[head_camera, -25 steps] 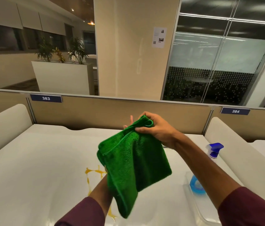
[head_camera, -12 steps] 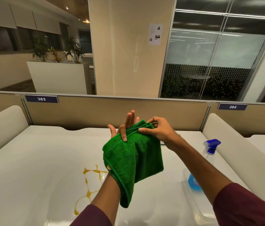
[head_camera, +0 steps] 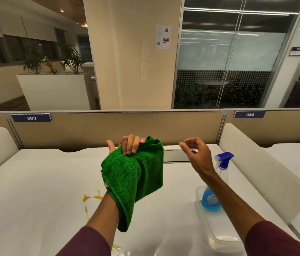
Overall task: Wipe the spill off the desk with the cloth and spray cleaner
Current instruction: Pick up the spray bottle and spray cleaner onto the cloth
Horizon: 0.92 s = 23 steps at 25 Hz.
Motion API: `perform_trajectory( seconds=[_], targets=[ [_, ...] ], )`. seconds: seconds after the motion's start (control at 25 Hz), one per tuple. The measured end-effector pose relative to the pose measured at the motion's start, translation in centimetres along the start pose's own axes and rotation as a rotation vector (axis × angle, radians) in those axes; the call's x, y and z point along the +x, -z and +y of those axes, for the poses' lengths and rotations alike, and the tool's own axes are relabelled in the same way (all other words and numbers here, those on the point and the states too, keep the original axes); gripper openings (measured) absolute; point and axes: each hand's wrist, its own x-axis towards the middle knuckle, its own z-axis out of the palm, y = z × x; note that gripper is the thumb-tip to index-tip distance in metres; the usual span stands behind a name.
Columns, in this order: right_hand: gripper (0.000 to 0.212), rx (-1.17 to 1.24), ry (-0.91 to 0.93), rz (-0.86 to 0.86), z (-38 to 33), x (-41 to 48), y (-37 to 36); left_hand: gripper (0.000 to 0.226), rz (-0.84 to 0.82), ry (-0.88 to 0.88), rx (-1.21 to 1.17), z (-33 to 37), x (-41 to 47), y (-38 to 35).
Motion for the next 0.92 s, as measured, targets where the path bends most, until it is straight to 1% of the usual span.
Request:
perform_trajectory(
  seconds=[0.16,0.24,0.28,0.32,0.36,0.44,0.48,0.52,0.56,0.6,0.72,0.8,0.92],
  targets=[
    [0.023,-0.025,-0.015,0.352,3.5,0.6,5.5,0.091,-0.042,0.028,-0.030,-0.7,0.7,0.7],
    [0.029,-0.009,-0.068,0.455,5.7,0.7,8.1,0.095,-0.053,0.024,-0.028,-1.3,1.1,1.2],
    [0.036,-0.001,-0.110,0.474,6.8,0.6,9.1,0.098,-0.053,0.020,-0.026,-1.6,1.2,1.3],
    [0.046,0.006,-0.165,0.466,7.9,0.5,9.9,0.100,-0.049,0.017,-0.029,-1.8,1.2,1.3],
    [0.056,0.013,-0.234,0.422,9.1,0.2,10.5,0.099,-0.042,0.014,-0.036,-2.2,1.2,1.3],
    [0.075,0.028,-0.390,0.238,11.3,-0.5,11.1,0.099,-0.018,0.009,-0.050,-2.8,1.2,1.2],
    [0.080,0.034,-0.453,0.130,12.2,-0.8,11.2,0.101,-0.006,0.011,-0.049,-3.1,1.3,1.2],
    [0.080,0.039,-0.488,0.037,12.8,-1.1,11.2,0.101,-0.002,0.015,-0.039,-3.2,1.3,1.2],
    [0.076,0.037,-0.490,-0.026,13.3,-1.3,11.2,0.102,-0.003,0.022,-0.020,-3.2,1.5,1.3],
    [0.070,0.028,-0.466,-0.054,13.6,-1.3,11.1,0.102,-0.007,0.031,0.005,-3.1,1.6,1.2],
    [0.053,0.014,-0.389,-0.047,13.8,-1.1,11.2,0.101,-0.014,0.057,0.114,-2.4,2.2,0.9],
    [0.049,0.012,-0.373,-0.067,13.8,-0.9,11.3,0.100,-0.016,0.070,0.169,-1.7,2.6,0.5],
    [0.050,0.098,-0.390,-0.107,13.8,-0.8,11.2,0.100,-0.015,0.052,0.177,-0.5,2.9,0.2]
  ],
)
